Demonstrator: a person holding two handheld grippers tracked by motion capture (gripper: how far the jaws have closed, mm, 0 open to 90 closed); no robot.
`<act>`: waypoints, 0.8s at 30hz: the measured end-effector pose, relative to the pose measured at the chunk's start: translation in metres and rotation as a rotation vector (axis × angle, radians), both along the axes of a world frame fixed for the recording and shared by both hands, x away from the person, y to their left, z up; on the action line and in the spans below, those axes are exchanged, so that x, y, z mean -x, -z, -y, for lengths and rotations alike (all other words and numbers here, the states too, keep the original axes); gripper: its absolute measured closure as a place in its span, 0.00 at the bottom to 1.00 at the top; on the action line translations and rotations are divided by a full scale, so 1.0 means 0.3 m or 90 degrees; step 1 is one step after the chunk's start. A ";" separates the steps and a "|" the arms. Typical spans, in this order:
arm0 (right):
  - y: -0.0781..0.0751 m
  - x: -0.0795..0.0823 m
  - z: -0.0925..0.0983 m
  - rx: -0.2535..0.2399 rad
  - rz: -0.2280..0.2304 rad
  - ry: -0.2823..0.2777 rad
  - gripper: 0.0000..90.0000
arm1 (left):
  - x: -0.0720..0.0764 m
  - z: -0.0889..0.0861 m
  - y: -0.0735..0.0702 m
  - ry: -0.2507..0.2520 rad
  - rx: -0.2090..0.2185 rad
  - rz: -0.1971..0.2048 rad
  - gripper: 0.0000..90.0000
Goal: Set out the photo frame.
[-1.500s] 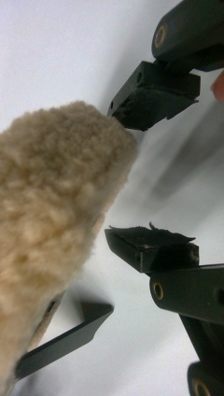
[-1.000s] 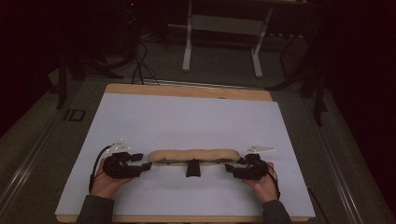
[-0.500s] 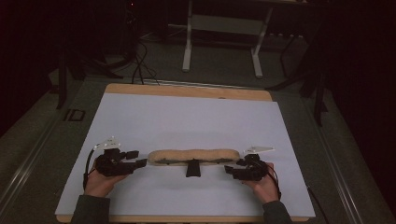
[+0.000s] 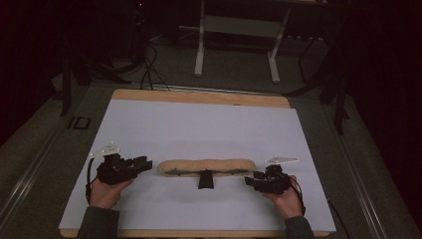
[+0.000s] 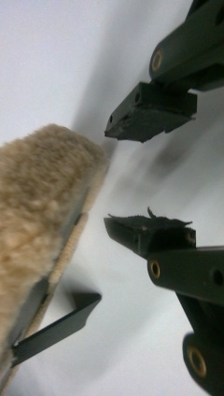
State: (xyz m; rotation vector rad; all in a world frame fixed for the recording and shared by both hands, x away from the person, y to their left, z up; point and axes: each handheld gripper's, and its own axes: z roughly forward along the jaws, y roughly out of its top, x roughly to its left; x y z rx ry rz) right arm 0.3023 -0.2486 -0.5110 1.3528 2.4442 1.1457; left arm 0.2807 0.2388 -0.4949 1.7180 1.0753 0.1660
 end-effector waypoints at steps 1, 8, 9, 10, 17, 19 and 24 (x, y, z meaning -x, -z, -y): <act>0.002 0.001 0.000 0.002 -0.002 -0.004 0.62 | 0.000 0.005 -0.003 -0.011 -0.014 0.005 0.66; 0.001 0.013 -0.025 0.016 0.008 -0.045 0.80 | -0.007 0.032 0.001 -0.019 -0.059 0.022 0.73; -0.001 0.014 -0.026 0.013 0.013 -0.042 0.82 | -0.007 0.032 0.001 -0.019 -0.059 0.022 0.74; -0.005 0.016 -0.026 0.010 0.018 -0.042 0.85 | -0.009 0.039 0.003 -0.019 -0.073 0.025 0.75; -0.006 0.021 -0.047 0.033 0.056 -0.035 1.00 | -0.017 0.062 0.016 -0.023 -0.115 0.019 0.83; -0.007 0.022 -0.051 0.034 0.059 -0.030 1.00 | -0.018 0.066 0.018 -0.023 -0.121 0.016 0.85; -0.003 0.022 -0.080 0.043 0.074 -0.004 1.00 | -0.017 0.076 0.023 -0.023 -0.138 0.019 0.90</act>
